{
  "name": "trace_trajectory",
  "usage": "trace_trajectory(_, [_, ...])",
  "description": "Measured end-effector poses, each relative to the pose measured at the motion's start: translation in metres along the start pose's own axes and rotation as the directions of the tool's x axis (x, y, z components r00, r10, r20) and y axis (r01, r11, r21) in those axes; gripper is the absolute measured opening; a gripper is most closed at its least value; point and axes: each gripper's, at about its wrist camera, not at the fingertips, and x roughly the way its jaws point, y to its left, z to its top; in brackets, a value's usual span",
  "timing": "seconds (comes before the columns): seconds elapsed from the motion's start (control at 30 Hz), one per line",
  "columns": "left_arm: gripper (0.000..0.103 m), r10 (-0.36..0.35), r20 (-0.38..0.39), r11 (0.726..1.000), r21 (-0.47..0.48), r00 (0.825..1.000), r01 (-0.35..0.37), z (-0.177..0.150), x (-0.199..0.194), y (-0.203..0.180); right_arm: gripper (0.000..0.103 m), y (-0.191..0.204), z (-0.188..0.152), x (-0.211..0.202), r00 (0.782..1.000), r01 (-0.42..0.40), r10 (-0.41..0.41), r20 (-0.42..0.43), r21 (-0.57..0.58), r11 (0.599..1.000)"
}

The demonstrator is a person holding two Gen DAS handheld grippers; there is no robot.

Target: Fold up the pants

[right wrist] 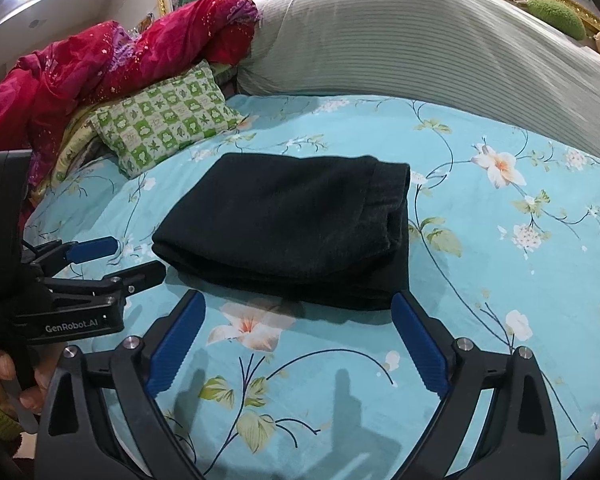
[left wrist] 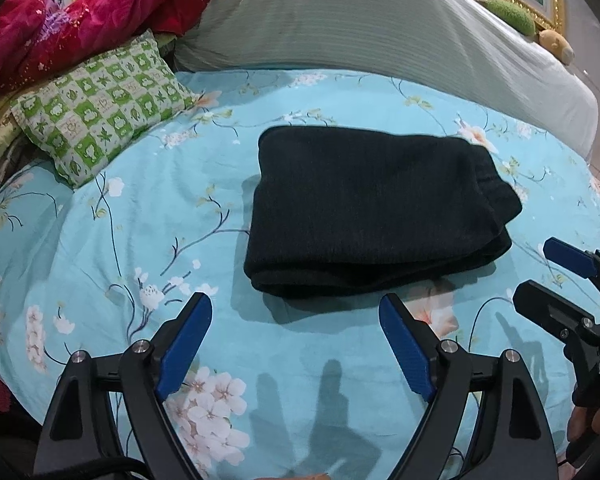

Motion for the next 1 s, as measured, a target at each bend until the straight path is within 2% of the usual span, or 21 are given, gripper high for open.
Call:
trace_trajectory(0.43, [0.086,0.015,-0.054,1.0,0.014,0.998,-0.014,-0.004,0.019,0.003,0.095,0.0,-0.005,0.017,0.999,0.0,0.0,-0.05,0.001,1.0])
trace_trajectory(1.0, [0.086,0.025,-0.063,1.0,0.019,0.998,-0.024,-0.003,0.024,0.002,0.095,-0.001,-0.006,0.027,0.997,0.003,-0.003,-0.072,0.01,1.0])
